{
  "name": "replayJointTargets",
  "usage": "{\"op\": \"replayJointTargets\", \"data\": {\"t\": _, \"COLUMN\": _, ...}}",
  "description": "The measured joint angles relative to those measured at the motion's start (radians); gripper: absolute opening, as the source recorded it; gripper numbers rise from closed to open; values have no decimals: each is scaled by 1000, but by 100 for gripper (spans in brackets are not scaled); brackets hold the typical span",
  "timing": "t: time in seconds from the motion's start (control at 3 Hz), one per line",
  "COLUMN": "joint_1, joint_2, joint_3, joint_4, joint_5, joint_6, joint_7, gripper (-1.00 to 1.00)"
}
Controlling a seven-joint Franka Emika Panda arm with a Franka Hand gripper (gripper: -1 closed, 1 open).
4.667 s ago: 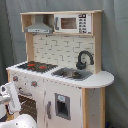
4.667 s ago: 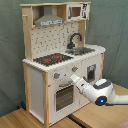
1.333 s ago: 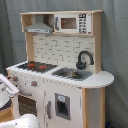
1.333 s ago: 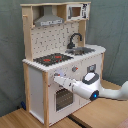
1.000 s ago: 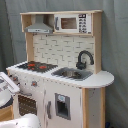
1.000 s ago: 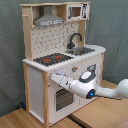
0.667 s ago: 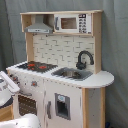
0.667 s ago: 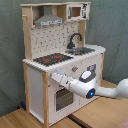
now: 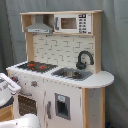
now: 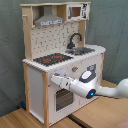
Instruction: Play with the kitchen
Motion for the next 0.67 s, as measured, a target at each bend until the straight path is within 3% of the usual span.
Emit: {"op": "replayJointTargets", "data": {"t": 0.67, "joint_1": 3, "joint_2": 0, "joint_3": -4, "joint_4": 0, "joint_5": -112, "joint_6": -6, "joint_7": -184, "gripper": -100}}
